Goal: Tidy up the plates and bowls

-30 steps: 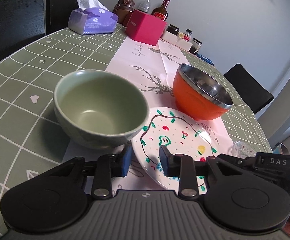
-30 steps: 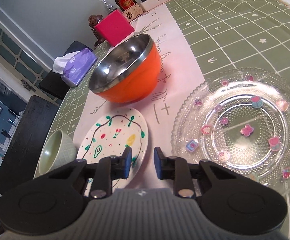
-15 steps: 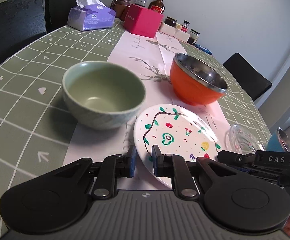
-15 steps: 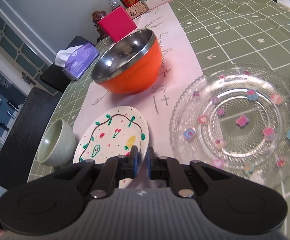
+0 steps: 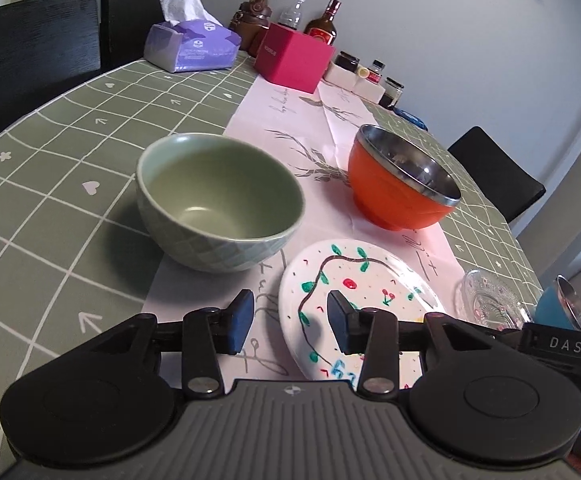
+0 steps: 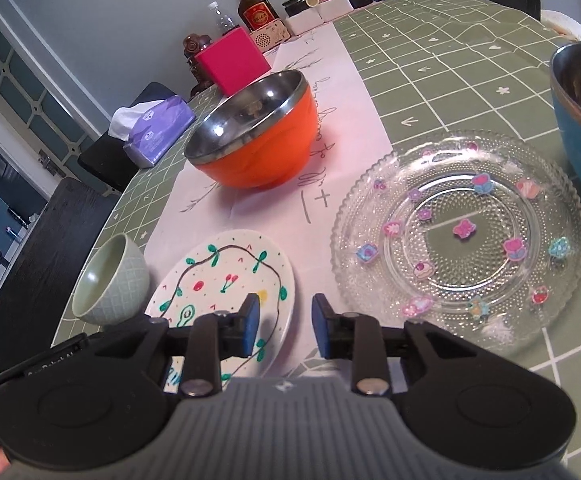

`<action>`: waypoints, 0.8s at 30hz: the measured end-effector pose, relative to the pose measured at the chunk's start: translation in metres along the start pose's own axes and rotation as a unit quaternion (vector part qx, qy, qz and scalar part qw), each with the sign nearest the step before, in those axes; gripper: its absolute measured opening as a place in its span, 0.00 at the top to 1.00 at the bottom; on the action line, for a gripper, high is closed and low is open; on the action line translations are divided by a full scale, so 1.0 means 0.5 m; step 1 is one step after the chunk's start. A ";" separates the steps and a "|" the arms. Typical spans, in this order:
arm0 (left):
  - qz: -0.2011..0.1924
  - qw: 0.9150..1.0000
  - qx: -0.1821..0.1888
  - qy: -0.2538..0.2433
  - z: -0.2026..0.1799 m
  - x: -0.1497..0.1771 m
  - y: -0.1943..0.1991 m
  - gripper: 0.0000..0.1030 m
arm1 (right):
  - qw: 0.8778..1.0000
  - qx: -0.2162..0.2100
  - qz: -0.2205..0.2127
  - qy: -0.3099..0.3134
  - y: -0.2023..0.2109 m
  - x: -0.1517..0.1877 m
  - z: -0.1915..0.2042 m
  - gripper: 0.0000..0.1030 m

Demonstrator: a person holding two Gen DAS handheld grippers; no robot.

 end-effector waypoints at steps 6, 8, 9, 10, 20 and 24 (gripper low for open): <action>0.001 0.999 -0.014 -0.031 -0.013 0.010 -0.001 0.82 | 1.000 0.014 -0.008 0.019 -0.009 0.005 0.008 0.92; 0.000 0.999 -0.015 -0.030 -0.011 0.011 0.003 0.83 | 1.000 0.012 -0.008 0.016 -0.008 0.004 0.005 0.92; 0.000 0.999 -0.017 -0.031 -0.011 0.011 0.004 0.83 | 1.000 0.012 -0.008 0.015 -0.008 0.004 0.005 0.92; 0.000 0.999 -0.018 -0.033 -0.012 0.012 0.006 0.83 | 1.000 0.011 -0.008 0.015 -0.007 0.004 0.005 0.92; -0.019 0.999 -0.014 -0.024 -0.025 0.004 0.062 0.83 | 0.999 0.002 -0.026 0.028 0.042 -0.004 0.033 0.93; -0.031 0.999 -0.008 -0.021 -0.040 0.002 0.106 0.83 | 0.999 -0.004 -0.040 0.030 0.084 -0.006 0.048 0.93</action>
Point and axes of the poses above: each gripper's, at about its wrist camera, not at the fingertips, and y roughly against the way its jaws point, z to its left, x to its underside, the point moved 7 cm from there along -y, roughly the way its jaws point, and after that the axes turned 3 degrees about y, right-handed, at the moved point
